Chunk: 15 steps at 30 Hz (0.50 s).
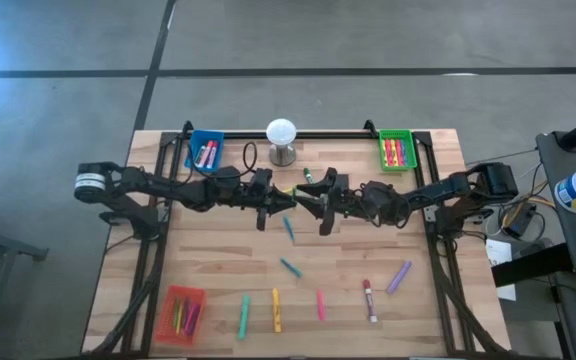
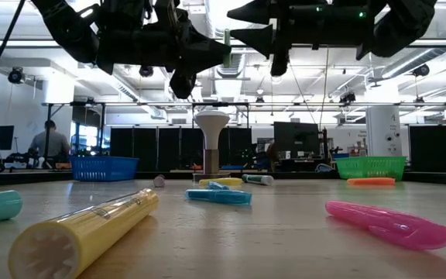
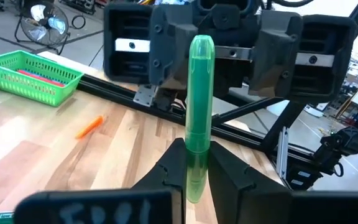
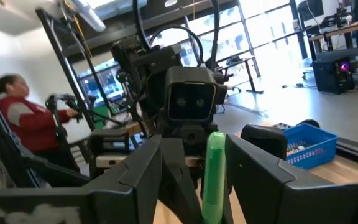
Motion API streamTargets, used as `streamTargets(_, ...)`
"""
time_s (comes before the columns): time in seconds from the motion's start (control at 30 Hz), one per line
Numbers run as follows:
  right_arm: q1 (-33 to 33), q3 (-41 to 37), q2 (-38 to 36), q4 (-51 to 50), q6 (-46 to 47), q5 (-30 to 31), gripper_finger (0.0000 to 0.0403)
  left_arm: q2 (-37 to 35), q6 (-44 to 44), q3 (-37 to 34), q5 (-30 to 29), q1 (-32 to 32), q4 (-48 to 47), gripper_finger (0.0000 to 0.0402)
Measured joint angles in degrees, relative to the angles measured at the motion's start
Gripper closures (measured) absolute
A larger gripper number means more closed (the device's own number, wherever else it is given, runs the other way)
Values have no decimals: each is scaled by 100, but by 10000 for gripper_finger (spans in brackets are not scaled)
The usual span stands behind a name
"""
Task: Pick & Place Markers
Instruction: Put the green pen into the orange bin
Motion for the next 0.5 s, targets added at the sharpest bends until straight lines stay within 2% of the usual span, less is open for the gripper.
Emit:
streamTargets(0.13,23,-60,-433,-646,-217,-15,231,-84,-239,-4,100,9,-152,362)
streamTargets(0.23,21,-206,-910,-1320,-335,6,235,-355,-398,-7,151,9,-647,362)
streamTargets(0.33,21,-486,-1438,-1765,-415,58,244,-719,-668,35,158,1,-1672,362)
streamTargets(0.5,21,-1253,-2302,-1810,-443,252,256,-1231,-1194,478,100,-240,-4309,362)
